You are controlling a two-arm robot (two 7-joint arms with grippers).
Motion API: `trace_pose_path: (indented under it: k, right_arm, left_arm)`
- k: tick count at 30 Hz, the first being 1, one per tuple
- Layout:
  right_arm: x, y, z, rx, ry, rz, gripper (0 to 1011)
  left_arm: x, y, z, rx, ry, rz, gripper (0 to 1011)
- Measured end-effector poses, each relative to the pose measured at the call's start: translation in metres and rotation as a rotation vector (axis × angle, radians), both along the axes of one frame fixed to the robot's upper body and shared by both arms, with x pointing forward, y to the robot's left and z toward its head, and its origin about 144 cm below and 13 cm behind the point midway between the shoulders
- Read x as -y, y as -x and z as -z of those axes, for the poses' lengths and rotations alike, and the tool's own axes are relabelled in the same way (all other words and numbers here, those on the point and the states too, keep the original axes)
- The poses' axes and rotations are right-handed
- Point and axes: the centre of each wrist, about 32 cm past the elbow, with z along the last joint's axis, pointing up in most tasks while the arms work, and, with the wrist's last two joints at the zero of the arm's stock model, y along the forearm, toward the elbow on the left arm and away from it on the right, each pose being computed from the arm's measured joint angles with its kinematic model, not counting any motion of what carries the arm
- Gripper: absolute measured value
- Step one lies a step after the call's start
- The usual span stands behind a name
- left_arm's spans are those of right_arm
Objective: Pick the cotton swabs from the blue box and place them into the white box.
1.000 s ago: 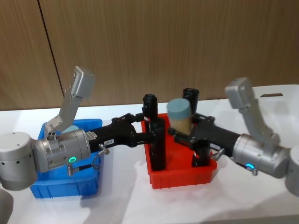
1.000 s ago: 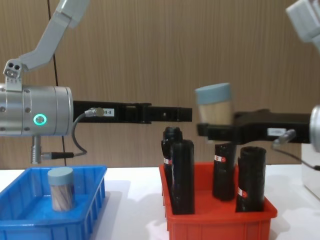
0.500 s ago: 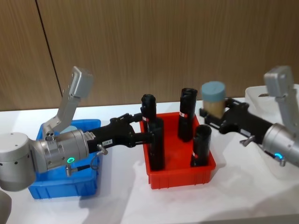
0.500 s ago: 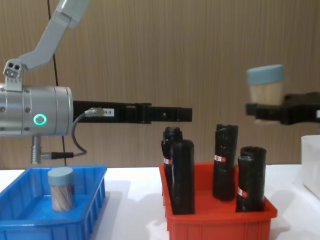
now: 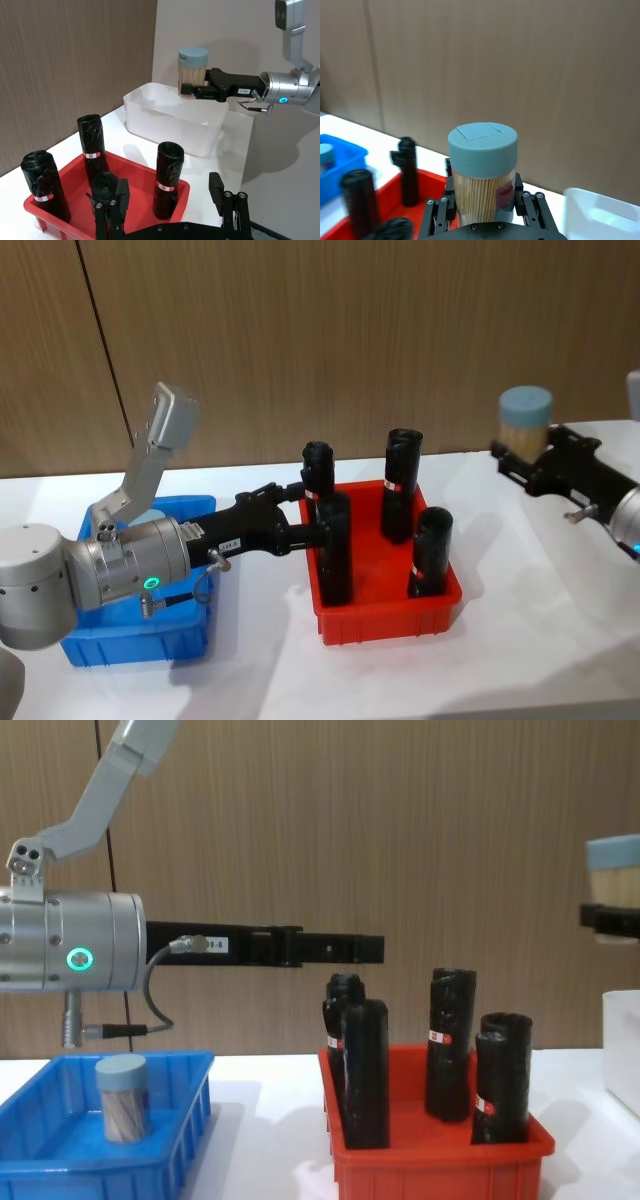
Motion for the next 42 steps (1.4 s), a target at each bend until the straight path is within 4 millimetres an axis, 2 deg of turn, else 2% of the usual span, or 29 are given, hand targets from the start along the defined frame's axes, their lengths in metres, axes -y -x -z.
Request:
trace_pose_path:
  k: [15, 27, 33, 39, 40, 42]
  right_arm:
    - [0.033, -0.016, 0.007, -0.060, -0.020, 0.243, 629]
    - [0.063, -0.033, 0.026, -0.145, -0.021, 0.422, 629]
    - [0.071, -0.038, 0.032, -0.166, -0.008, 0.466, 629]
    - [0.076, -0.040, 0.036, -0.179, -0.001, 0.487, 799]
    - [0.077, -0.040, 0.036, -0.180, 0.000, 0.488, 799]
    - [0.077, -0.041, 0.036, -0.181, 0.002, 0.491, 894]
  left_arm:
    - [0.000, 0.000, 0.000, 0.000, 0.000, 0.000, 1004]
    - [0.000, 0.000, 0.000, 0.000, 0.000, 0.000, 1004]
    - [0.000, 0.000, 0.000, 0.000, 0.000, 0.000, 1004]
    - [0.000, 0.000, 0.000, 0.000, 0.000, 0.000, 1004]
    - [0.000, 0.000, 0.000, 0.000, 0.000, 0.000, 1004]
    - [0.000, 0.000, 0.000, 0.000, 0.000, 0.000, 1004]
